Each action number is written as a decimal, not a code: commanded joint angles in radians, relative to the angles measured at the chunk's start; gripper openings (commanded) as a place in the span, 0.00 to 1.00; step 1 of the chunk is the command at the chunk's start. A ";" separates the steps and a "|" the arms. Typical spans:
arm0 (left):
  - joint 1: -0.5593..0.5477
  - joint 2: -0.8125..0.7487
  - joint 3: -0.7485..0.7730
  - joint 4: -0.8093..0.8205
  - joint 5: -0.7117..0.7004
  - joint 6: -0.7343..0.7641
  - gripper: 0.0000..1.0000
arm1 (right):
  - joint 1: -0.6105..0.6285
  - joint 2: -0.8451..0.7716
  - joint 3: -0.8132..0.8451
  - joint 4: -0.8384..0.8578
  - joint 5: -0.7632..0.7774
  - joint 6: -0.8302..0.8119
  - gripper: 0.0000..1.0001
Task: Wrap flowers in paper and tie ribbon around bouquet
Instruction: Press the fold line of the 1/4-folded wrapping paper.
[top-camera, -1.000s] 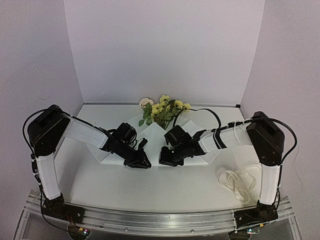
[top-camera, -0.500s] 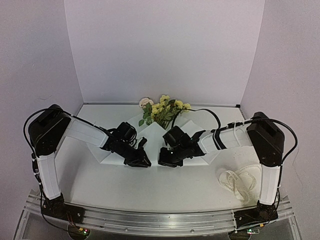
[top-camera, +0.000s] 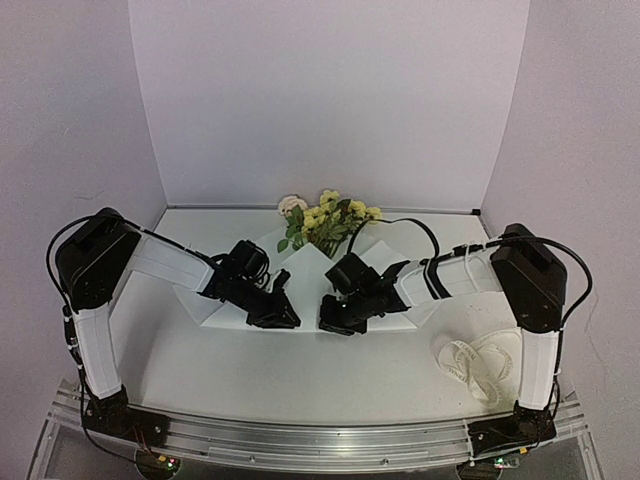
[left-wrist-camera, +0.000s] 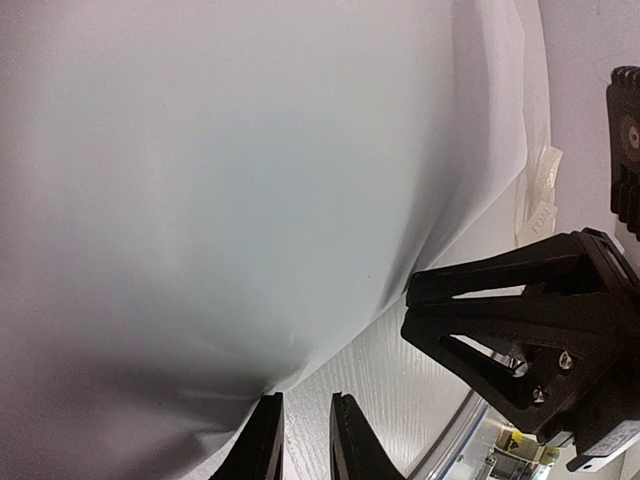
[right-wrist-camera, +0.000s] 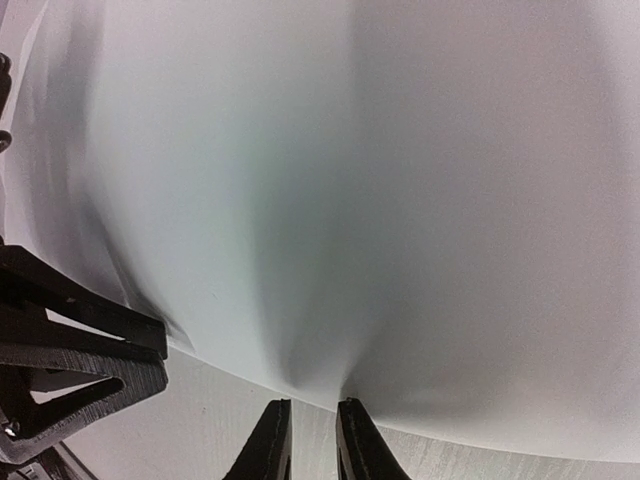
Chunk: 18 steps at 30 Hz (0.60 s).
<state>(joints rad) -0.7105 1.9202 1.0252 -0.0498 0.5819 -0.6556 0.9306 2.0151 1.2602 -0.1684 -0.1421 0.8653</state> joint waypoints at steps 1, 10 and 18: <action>0.012 -0.003 -0.019 0.031 0.010 -0.004 0.18 | -0.006 0.005 -0.014 -0.008 0.034 0.019 0.18; 0.059 -0.026 -0.102 0.034 -0.005 -0.003 0.17 | -0.029 -0.040 -0.099 -0.005 0.038 0.083 0.17; 0.088 -0.060 -0.141 0.036 -0.011 -0.004 0.16 | -0.083 -0.122 -0.252 0.095 -0.017 0.213 0.17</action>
<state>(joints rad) -0.6385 1.8861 0.9088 0.0110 0.6075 -0.6588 0.8858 1.9377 1.0932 -0.0863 -0.1482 0.9864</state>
